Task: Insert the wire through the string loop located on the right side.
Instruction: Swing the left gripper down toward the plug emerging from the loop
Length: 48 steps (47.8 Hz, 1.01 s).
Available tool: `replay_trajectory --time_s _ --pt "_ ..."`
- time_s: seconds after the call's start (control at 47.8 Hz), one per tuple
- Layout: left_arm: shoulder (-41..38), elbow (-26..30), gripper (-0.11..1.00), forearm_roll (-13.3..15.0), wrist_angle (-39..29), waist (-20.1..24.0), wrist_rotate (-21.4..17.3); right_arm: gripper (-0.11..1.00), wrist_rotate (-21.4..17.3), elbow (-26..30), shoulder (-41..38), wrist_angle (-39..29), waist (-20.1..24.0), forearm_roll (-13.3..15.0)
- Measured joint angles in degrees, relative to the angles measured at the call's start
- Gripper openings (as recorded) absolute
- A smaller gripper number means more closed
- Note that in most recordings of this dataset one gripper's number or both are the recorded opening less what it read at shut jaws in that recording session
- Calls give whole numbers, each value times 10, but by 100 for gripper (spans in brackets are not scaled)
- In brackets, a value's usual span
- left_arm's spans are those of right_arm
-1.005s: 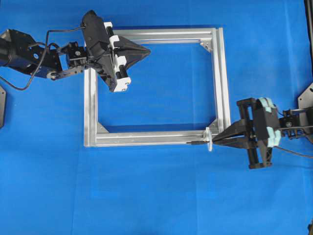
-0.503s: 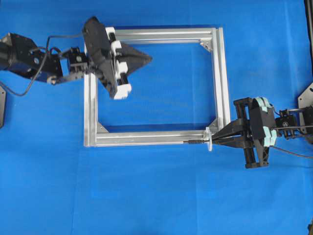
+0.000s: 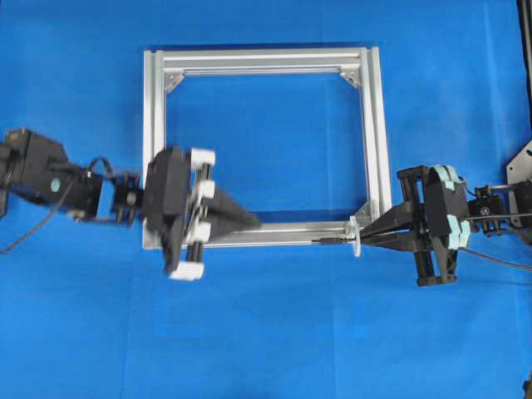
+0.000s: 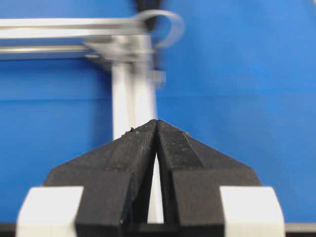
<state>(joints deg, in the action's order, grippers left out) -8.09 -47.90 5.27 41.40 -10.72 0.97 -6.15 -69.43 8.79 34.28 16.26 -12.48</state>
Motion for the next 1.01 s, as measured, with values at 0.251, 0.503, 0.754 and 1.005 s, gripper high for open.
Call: replay_trajectory --time_s 0.251,0.503,0.754,1.005 --pt "0 1 0 0 -12 -16 2 -3 0 0 0 0 0 0" --pt "-4 36 0 0 -30 -9 -1 -3 0 2 0 0 0 1" --pt "-43 129 0 -1 -93 6 -6 -3 0 2 0 0 0 0" --pt "-86 234 0 0 -182 15 -11 -3 0 2 0 0 0 0"
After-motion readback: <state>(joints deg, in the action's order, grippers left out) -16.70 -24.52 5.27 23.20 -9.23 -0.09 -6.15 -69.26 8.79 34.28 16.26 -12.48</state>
